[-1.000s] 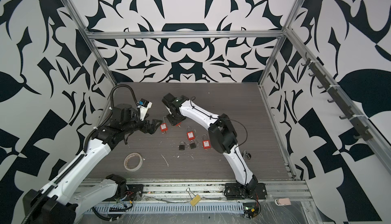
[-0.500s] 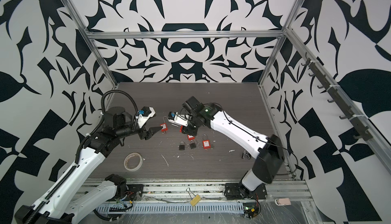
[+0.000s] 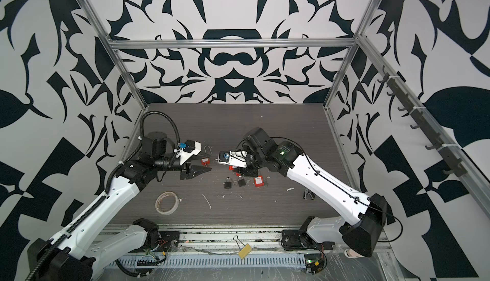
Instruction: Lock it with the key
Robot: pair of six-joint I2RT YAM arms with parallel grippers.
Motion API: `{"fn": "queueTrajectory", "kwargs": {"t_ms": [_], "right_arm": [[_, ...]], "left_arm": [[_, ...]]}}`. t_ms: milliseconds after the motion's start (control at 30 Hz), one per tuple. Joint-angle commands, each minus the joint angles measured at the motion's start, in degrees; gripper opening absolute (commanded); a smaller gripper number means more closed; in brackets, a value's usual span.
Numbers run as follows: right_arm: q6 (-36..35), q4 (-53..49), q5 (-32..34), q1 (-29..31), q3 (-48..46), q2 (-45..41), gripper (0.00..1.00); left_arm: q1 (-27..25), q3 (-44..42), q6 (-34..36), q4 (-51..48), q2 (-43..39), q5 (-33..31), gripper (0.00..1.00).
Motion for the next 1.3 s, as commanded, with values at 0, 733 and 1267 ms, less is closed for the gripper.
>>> {"fn": "queueTrajectory", "kwargs": {"t_ms": [0,733,1267], "right_arm": [[-1.2,0.8,0.1,0.6,1.4,-1.2,0.15],[-2.6,-1.8,1.5,1.9,4.0,0.7,0.16],[1.2,-17.3,-2.6,1.6,13.9,4.5,0.66]], "left_arm": [[-1.1,1.1,1.0,0.2,0.9,2.4,0.47],[-9.1,-1.2,1.4,5.0,1.8,-11.2,0.11],[-9.3,-6.4,-7.9,13.7,-0.9,-4.1,0.0]]}}
